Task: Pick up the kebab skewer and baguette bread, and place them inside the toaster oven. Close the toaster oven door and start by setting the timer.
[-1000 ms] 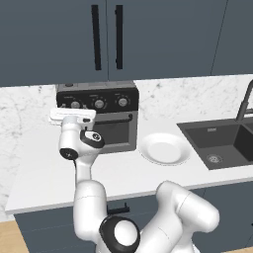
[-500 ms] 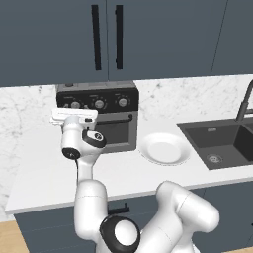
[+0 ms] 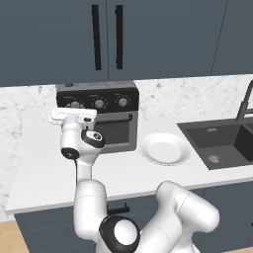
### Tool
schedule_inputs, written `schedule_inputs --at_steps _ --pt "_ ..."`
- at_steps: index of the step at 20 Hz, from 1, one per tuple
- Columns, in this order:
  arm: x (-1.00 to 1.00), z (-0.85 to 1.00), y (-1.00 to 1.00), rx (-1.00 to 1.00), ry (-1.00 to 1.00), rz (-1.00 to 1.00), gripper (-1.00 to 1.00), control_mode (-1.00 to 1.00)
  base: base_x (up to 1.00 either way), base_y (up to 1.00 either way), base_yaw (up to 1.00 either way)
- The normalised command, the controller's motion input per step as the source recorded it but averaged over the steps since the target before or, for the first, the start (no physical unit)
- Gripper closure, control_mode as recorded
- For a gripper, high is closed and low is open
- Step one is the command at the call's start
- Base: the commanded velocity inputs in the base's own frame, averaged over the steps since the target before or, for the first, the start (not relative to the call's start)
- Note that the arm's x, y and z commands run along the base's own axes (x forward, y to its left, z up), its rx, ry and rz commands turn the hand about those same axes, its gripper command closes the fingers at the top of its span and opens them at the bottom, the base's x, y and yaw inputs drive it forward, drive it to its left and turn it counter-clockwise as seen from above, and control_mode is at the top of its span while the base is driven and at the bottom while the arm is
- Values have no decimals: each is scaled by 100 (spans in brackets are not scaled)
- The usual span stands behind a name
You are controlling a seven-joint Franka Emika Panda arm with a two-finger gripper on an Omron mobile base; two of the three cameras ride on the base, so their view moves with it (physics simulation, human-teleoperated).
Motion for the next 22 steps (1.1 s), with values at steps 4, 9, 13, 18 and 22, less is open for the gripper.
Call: schedule_inputs --at_steps 4,9,13,18,22 --pt "1 0 0 0 0 0 100 -100 0 0 0" --pt "0 0 0 2 0 0 100 -100 0 0 0" --pt "0 0 0 9 0 0 100 -100 0 0 0" --pt "0 0 0 15 0 0 100 -100 0 0 0" --pt "0 0 0 20 -1 0 100 -100 0 0 0"
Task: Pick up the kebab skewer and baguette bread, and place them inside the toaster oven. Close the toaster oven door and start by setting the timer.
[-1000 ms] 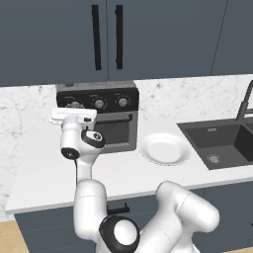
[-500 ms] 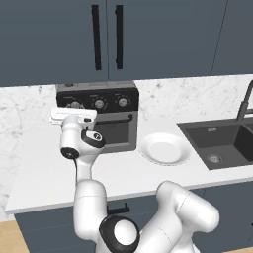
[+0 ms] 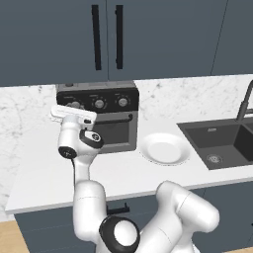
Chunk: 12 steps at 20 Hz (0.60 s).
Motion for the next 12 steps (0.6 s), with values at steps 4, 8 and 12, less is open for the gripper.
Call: schedule_inputs --at_steps 4,8,12 --pt "0 0 0 20 -1 0 100 -100 0 0 0" --pt "0 0 0 22 -1 0 100 -100 0 0 0" --pt "0 0 0 25 0 0 100 -100 0 0 0"
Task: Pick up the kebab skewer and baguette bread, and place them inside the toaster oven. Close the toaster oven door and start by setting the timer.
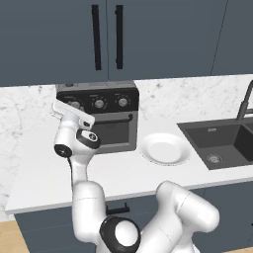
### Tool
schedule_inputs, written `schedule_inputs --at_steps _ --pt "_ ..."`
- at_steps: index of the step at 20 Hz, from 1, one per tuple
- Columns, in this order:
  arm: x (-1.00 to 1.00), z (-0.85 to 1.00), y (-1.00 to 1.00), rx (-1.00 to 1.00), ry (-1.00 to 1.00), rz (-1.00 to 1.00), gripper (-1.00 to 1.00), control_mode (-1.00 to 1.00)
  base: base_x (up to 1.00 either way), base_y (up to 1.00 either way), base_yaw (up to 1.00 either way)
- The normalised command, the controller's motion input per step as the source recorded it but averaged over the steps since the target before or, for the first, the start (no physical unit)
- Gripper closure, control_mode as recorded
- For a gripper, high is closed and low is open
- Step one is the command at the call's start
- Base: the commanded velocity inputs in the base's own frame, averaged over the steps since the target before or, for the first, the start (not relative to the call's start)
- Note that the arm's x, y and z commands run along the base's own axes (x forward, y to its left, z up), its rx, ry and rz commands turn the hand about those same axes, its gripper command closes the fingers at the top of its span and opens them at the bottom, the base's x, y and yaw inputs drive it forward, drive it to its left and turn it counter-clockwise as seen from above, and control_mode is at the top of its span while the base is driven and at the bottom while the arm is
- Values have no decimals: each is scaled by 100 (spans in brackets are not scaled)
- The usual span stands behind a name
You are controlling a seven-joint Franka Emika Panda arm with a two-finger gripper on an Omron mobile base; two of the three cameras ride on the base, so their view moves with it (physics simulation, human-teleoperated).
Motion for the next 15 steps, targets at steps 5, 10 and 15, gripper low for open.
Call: schedule_inputs --at_steps 5,10,15 --pt "11 0 0 28 0 0 100 -100 0 0 0" --pt "19 0 0 31 -1 0 100 -100 0 0 0" --pt "13 0 0 33 -1 0 100 -100 0 0 0"
